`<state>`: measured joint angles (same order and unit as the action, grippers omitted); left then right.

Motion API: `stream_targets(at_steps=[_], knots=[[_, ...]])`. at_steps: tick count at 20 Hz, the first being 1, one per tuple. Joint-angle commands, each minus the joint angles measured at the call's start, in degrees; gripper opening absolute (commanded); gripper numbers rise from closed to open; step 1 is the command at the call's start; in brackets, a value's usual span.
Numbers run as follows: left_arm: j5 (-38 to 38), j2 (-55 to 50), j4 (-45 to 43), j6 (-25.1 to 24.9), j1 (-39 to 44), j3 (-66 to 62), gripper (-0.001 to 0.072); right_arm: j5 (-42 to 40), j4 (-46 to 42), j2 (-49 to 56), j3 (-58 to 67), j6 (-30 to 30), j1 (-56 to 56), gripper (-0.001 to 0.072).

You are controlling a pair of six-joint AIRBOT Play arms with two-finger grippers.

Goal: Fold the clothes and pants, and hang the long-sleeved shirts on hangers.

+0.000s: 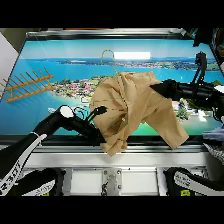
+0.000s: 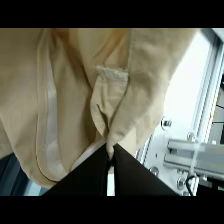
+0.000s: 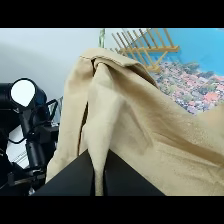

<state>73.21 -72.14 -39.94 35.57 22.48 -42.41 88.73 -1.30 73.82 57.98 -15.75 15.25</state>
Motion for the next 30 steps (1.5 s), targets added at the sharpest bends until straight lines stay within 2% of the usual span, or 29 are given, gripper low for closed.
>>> stream_targets(at_steps=[1, 6, 13, 18, 23, 25, 27, 30], knots=[[3.58, 2.89, -5.64, 3.08, -6.78, -0.02, 0.0011, 0.26, 0.0, -1.81, 0.07, -2.03, 0.04, 0.0008], [3.85, 12.7, -12.13, 3.91, -21.4, -2.1, 0.0012, 2.97, -3.21, -5.88, 0.07, -6.19, -0.09, 0.0009], [8.48, 11.04, -13.18, 4.79, -27.3, -18.14, 0.0011, 5.44, -13.88, -12.41, 0.04, -8.33, -1.05, 0.0008], [13.09, 5.86, -13.31, 5.68, -27.32, -29.35, 0.0012, 8.22, -15.17, -13.88, 0.04, -9.62, -1.18, 0.0008], [15.52, 1.51, -22.99, 7.54, -22.6, -40.79, 0.0012, 10.1, -15.61, -14.14, -0.04, -10.67, -5.16, 0.0008], [16.02, 0.15, -24.0, 7.56, -21.0, -44.48, 0.0011, 11.93, -15.41, -14.16, -0.07, -10.69, -7.54, 0.0008], [16.22, -1.27, -24.02, 7.56, -20.13, -47.93, 0.0012, 12.28, -13.79, -14.16, -0.07, -10.67, -9.4, 0.0009], [16.61, -2.54, -23.98, 7.56, -20.2, -52.37, 0.0012, 12.2, -6.19, -14.16, -0.04, -10.36, -10.38, 0.0008]])
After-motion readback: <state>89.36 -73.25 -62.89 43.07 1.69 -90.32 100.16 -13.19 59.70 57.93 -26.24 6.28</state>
